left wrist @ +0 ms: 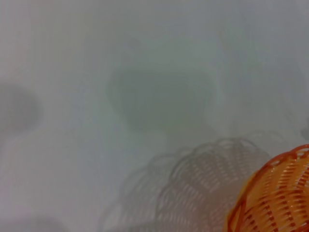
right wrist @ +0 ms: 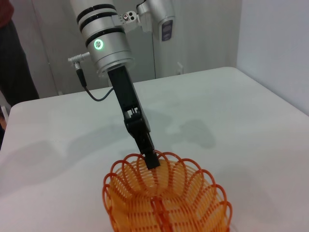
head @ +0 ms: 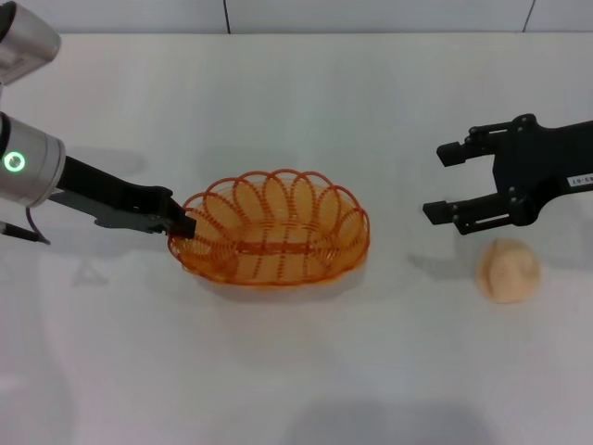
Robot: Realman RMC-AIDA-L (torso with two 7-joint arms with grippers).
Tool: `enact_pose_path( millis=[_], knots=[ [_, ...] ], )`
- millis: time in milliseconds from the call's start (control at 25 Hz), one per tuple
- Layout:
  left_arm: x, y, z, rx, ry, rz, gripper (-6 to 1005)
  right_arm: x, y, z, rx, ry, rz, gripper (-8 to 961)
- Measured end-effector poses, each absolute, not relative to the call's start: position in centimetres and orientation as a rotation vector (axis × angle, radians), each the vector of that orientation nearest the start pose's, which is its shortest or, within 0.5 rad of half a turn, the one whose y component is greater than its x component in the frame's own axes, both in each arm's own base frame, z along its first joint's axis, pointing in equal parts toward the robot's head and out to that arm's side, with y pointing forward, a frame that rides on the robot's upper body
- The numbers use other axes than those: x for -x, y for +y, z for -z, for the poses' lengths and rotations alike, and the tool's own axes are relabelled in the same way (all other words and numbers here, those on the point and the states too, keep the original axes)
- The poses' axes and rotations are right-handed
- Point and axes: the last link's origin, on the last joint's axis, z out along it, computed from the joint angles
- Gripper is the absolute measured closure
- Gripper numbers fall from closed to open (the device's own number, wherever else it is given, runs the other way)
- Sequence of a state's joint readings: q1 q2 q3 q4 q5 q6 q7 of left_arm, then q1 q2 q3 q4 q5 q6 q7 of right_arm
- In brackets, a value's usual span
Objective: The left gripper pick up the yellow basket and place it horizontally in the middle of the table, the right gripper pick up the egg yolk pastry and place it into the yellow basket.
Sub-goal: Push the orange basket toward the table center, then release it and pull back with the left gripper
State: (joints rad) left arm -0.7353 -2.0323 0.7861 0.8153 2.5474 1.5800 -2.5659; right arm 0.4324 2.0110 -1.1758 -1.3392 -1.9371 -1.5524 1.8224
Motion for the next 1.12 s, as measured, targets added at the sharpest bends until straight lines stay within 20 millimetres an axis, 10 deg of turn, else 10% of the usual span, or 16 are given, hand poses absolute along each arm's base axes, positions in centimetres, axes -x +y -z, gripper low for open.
enact_pose_path(
  millis=[1120],
  knots=[
    [23.1, 38.2, 0.5, 2.406, -1.724, -0.073, 924, -17.4, 33.6, -4.4, 2.885, 0.267, -0.305, 187]
  ],
)
